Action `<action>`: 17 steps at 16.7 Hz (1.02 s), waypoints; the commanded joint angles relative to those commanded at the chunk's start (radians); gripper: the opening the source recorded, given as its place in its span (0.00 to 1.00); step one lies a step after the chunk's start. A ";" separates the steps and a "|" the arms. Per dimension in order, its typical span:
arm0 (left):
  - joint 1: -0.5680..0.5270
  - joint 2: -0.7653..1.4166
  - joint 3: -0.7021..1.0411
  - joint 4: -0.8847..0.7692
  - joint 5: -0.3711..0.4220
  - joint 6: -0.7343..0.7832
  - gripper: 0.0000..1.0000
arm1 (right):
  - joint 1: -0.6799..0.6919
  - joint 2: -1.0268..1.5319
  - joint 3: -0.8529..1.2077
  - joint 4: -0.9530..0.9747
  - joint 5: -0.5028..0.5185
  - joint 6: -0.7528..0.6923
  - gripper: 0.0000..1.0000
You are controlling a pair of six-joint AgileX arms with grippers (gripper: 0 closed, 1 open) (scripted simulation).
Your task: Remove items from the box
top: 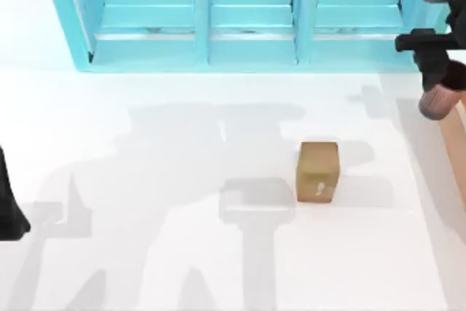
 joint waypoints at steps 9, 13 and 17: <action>0.000 0.000 0.000 0.000 0.000 0.000 1.00 | 0.179 -0.003 -0.167 0.063 0.005 0.268 0.00; 0.000 0.000 0.000 0.000 0.000 0.000 1.00 | 0.175 0.002 -0.178 0.076 0.004 0.269 0.00; 0.000 0.000 0.000 0.000 0.000 0.000 1.00 | 0.180 0.025 -0.249 0.173 0.005 0.271 0.00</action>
